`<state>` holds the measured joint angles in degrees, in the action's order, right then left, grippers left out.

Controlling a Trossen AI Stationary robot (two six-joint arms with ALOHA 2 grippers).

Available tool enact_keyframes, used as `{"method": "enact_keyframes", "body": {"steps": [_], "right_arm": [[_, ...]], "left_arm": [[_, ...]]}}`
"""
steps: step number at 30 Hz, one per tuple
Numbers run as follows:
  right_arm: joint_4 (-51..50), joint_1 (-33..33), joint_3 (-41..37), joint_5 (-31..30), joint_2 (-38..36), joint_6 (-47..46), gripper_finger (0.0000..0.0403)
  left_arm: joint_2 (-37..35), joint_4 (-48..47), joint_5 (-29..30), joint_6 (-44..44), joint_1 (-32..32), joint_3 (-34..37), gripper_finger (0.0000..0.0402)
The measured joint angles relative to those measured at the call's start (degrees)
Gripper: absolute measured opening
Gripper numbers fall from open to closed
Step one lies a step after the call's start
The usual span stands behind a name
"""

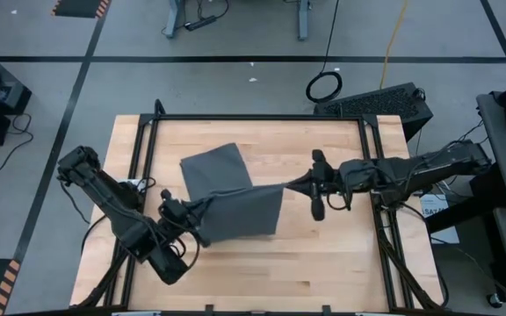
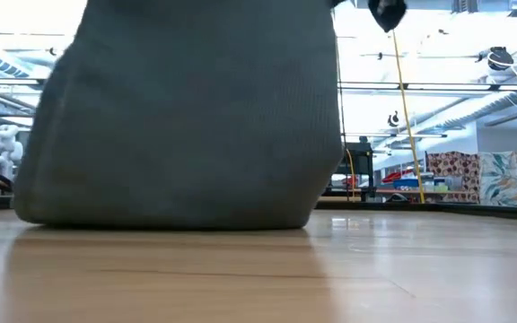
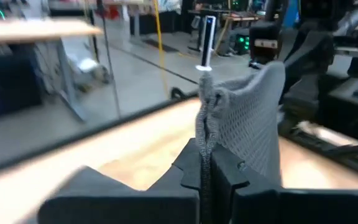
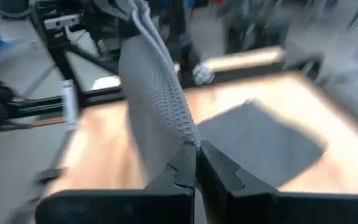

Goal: Roll towel into tight, uniform cylinder
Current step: Roll the gray towel

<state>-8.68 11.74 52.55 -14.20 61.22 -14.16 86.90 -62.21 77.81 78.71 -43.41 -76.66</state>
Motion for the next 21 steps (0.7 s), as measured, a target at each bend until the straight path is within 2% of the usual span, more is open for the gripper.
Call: {"method": "enact_keyframes", "body": {"steps": [6,10,13,17,21], "right_arm": [[-16.34,0.01,8.52,8.44,-1.02,-14.28,0.0000],[-19.31,-0.01,14.38,12.75,0.53,-16.44,0.0000],[-19.43,-0.01,18.13,15.33,2.76,-14.21,0.0000],[-22.12,-0.05,21.82,19.23,6.69,-8.65,0.0000],[-28.70,-0.11,22.96,30.51,9.77,-9.83,0.0000]], "left_arm": [[-0.69,16.98,-7.83,-9.09,-0.03,0.00,0.0009],[-0.69,29.19,-9.23,-15.20,-0.16,0.00,0.0010],[-0.69,36.73,-9.32,-18.92,-0.14,0.00,0.0010],[-0.55,40.64,-12.05,-19.04,-0.78,0.02,0.0007],[1.91,41.15,-13.42,-11.55,-2.46,0.02,0.0004]]}}
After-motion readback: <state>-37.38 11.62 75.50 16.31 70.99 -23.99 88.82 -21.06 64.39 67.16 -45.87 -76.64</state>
